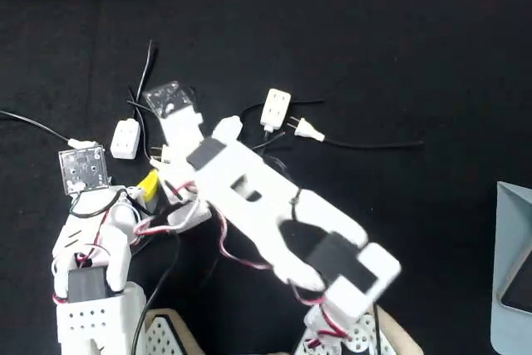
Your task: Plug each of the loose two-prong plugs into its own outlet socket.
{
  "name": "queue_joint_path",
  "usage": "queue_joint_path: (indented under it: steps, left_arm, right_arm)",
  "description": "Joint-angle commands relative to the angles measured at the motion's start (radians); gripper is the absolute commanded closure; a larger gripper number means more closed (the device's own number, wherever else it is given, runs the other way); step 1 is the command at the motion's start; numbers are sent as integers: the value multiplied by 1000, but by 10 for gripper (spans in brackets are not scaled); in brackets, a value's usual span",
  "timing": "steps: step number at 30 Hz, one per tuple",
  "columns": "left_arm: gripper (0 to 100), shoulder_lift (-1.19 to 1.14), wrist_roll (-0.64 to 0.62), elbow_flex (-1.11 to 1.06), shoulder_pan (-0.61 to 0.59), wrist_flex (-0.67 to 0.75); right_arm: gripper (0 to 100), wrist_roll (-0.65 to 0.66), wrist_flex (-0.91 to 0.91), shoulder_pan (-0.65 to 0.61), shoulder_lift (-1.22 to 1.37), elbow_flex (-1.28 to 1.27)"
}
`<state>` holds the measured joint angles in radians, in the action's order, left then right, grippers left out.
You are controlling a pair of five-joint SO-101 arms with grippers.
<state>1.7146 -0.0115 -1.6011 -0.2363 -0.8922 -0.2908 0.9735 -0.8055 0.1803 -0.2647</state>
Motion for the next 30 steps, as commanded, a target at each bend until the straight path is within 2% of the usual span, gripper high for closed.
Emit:
queue_joint_path:
  steps: [1,10,30]
  left_arm:
    - [721,9,-9,12,-8,23]
    - [721,9,-9,12,-5,23]
    - [721,9,-9,12,-4,23]
  right_arm:
    - [846,12,60,49,71,162]
    - [846,34,140,91,234,315]
    - [869,28,137,63,263,291]
